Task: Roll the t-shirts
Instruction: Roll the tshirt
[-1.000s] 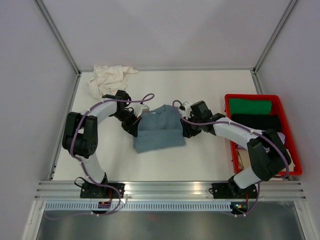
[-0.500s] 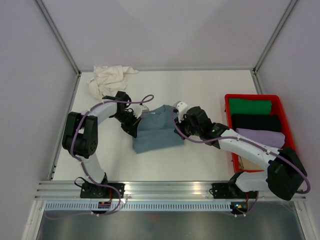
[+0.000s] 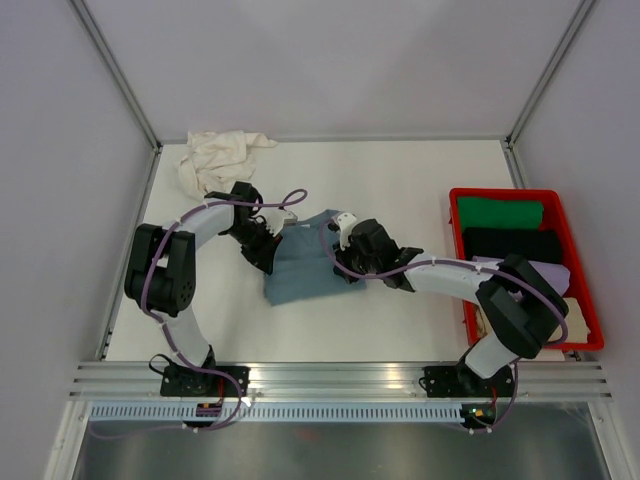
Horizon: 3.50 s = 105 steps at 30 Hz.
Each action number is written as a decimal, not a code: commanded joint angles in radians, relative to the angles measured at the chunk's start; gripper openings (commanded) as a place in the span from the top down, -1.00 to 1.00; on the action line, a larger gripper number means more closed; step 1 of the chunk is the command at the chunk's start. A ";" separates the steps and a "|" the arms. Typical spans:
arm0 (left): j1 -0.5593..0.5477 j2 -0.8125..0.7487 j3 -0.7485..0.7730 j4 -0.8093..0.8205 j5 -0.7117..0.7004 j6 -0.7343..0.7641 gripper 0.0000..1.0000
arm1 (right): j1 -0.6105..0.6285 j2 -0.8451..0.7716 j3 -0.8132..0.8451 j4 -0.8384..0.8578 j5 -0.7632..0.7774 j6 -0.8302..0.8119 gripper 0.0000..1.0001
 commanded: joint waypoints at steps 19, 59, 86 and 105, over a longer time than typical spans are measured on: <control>-0.339 -0.518 -0.251 0.248 -0.375 0.081 -0.33 | -0.072 0.100 0.034 0.069 -0.037 0.140 0.99; -0.541 -0.389 -0.476 0.437 -0.554 0.024 0.11 | -0.136 -0.021 0.021 0.043 -0.124 0.018 0.83; -0.266 -0.561 -0.435 0.189 -0.122 0.286 0.95 | 0.210 -0.389 -0.321 0.073 0.119 -0.997 -0.04; -0.246 -0.550 -0.423 0.127 -0.107 0.332 0.93 | 0.218 -0.027 -0.203 0.128 0.256 -0.934 0.99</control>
